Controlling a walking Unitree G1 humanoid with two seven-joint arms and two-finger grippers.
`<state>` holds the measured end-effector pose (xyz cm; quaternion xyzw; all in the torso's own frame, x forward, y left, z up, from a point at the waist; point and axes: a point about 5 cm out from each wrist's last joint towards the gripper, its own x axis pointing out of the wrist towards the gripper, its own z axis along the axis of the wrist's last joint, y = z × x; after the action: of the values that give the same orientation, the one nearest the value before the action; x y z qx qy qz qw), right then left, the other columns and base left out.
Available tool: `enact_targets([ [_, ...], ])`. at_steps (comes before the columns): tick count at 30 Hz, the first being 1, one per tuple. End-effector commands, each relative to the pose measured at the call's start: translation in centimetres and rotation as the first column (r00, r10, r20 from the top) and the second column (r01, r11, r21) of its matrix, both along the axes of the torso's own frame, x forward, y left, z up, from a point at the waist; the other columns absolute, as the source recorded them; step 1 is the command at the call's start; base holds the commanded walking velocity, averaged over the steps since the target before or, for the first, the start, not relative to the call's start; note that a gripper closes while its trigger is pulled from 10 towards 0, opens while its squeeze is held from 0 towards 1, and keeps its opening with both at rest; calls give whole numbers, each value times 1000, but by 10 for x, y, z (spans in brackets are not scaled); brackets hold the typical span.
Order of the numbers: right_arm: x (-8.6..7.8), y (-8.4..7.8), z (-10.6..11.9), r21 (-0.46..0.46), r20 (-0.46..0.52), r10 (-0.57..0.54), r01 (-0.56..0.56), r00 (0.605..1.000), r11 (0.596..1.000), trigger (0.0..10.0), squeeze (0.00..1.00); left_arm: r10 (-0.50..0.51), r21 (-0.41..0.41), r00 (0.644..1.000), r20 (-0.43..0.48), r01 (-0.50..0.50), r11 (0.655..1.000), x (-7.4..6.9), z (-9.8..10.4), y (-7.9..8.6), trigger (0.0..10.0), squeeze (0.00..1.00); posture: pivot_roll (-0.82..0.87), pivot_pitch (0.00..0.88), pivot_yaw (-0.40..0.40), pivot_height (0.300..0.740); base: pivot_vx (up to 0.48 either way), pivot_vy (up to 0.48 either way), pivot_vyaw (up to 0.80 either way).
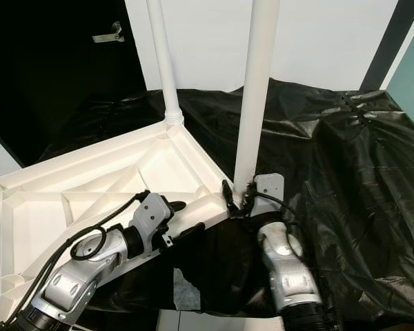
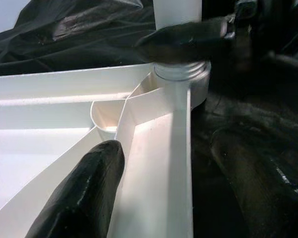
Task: Building children table
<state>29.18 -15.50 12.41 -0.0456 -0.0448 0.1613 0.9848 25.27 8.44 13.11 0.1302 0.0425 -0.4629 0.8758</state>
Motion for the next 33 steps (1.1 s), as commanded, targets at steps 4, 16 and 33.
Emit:
enact_targets([
  [4,9,-1,5,-29,-7,149,-149,989,988,10000,0,-40,14,999,-8,40,999,0,0,0,10000,0,-11,0,18,740,0,0,0],
  [16,29,9,10,-114,-76,396,-402,915,908,1490,0,-30,8,1000,5,30,1000,3,3,-2,10000,0,11,0,-2,740,0,0,0],
  [33,24,5,-9,-92,-139,232,-246,963,965,10000,0,-15,-3,1000,1,15,1000,2,2,-2,10000,0,2,0,-8,740,0,0,0],
])
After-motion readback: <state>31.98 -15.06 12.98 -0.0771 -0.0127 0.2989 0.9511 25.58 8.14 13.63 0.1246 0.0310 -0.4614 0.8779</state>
